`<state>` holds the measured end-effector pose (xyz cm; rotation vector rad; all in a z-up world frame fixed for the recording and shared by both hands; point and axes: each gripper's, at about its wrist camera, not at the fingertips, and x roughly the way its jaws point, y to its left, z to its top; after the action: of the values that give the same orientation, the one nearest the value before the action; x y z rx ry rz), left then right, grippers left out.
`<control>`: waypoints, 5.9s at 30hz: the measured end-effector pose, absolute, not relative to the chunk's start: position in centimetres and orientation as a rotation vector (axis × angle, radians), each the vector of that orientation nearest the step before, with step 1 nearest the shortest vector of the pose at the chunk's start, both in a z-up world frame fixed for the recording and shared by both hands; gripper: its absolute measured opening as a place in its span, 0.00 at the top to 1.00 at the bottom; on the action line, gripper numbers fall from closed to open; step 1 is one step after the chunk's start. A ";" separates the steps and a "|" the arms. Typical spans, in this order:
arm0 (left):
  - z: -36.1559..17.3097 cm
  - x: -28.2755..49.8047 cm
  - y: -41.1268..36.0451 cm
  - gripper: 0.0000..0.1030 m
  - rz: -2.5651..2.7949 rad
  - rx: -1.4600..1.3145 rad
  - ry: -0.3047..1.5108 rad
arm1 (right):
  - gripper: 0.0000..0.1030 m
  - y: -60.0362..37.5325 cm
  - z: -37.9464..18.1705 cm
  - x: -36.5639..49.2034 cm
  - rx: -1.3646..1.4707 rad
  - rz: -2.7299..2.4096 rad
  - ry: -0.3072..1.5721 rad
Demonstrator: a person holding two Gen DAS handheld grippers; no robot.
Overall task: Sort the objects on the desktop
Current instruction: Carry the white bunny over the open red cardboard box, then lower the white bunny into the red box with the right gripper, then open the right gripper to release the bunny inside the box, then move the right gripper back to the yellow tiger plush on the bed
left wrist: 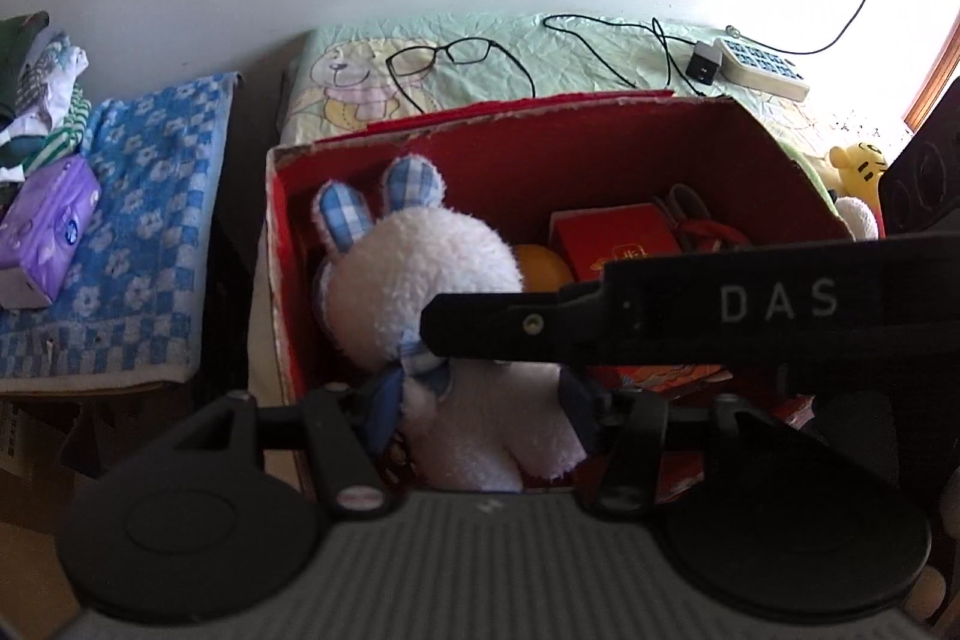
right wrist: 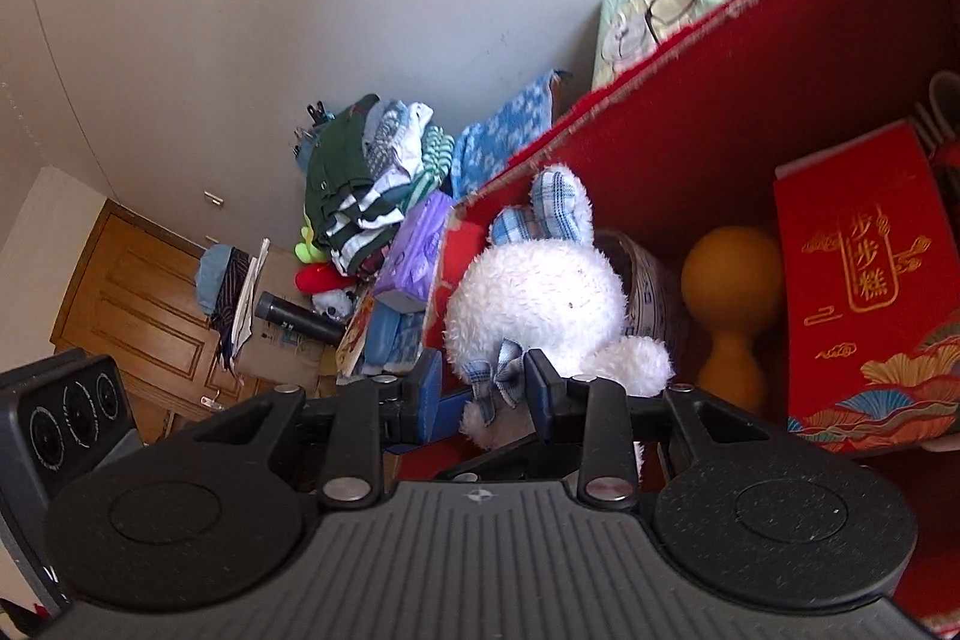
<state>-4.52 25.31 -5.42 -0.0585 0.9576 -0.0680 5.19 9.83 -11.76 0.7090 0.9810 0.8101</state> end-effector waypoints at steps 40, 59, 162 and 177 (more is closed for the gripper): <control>-7.3 -3.9 23.6 0.35 0.109 0.115 0.977 | 0.61 6.1 -12.6 6.5 0.711 0.716 0.986; -6.6 -4.2 24.1 0.42 0.129 0.107 0.952 | 0.76 11.0 -13.5 9.0 0.408 0.662 1.079; -1.5 -4.2 6.2 0.08 -0.330 0.007 0.747 | 0.60 -10.2 -8.6 -1.4 0.428 0.388 0.604; -4.5 3.7 -9.7 0.03 -0.501 -0.201 0.860 | 0.43 -32.2 -11.1 0.8 0.620 0.139 0.573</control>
<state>3.75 -9.69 -4.51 -0.2007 0.8598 -0.5007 0.79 -32.16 -11.08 0.6203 0.5727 0.1392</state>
